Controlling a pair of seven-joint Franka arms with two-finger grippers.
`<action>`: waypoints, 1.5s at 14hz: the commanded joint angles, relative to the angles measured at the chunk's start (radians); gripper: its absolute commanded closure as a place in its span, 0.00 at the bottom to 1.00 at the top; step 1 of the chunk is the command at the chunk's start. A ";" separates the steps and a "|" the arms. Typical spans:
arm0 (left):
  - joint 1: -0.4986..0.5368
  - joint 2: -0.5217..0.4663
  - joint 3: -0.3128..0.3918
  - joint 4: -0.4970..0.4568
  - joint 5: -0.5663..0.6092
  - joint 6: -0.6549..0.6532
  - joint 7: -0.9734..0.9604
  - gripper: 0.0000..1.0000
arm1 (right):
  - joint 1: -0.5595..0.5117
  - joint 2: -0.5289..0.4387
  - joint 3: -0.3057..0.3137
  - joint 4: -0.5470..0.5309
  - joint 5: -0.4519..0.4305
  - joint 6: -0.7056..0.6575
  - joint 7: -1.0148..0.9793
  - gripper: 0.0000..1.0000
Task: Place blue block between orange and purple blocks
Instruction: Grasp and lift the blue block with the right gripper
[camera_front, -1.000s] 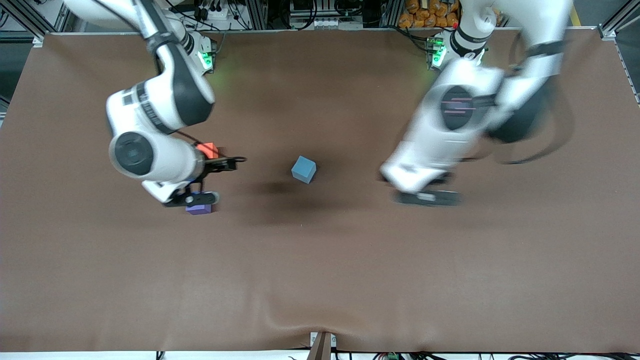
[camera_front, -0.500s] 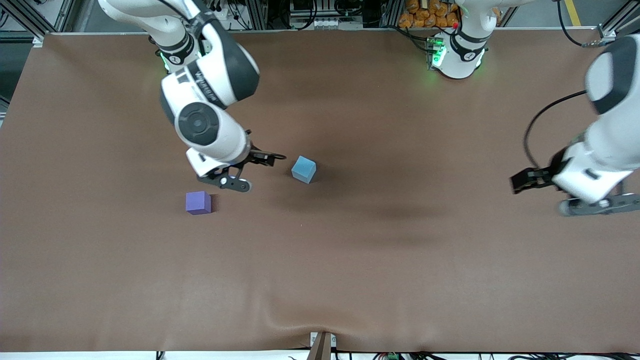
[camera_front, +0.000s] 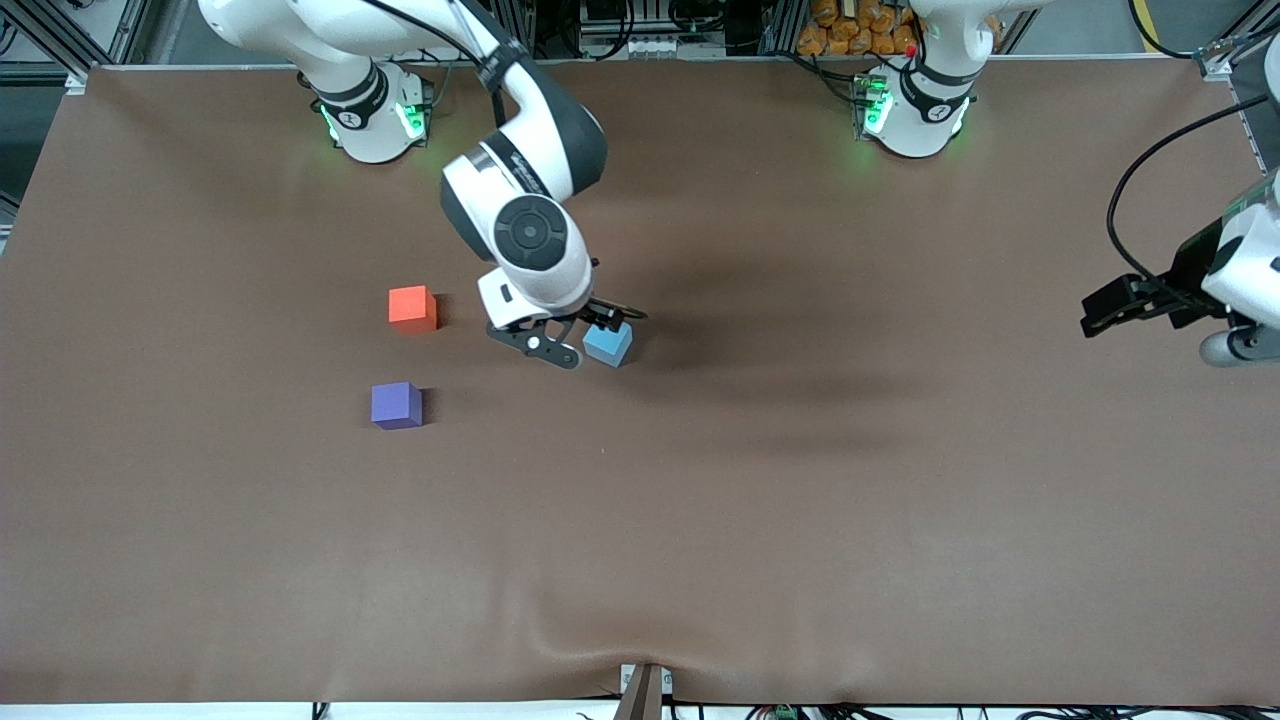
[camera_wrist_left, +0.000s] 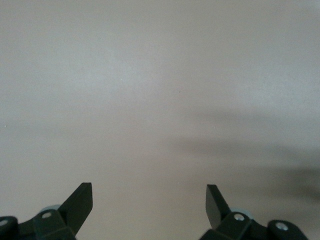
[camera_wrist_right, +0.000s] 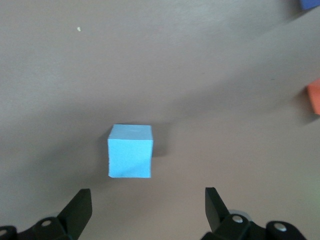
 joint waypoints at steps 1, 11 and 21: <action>0.016 -0.053 -0.016 -0.032 -0.018 -0.022 0.024 0.00 | 0.043 0.034 -0.009 -0.045 0.000 0.087 0.027 0.00; 0.010 -0.070 -0.033 -0.018 -0.016 -0.040 0.021 0.00 | 0.093 0.105 -0.009 -0.190 0.003 0.391 0.046 0.00; -0.139 -0.093 0.108 -0.004 -0.019 -0.126 0.023 0.00 | 0.060 0.110 -0.010 -0.178 0.004 0.357 0.087 0.78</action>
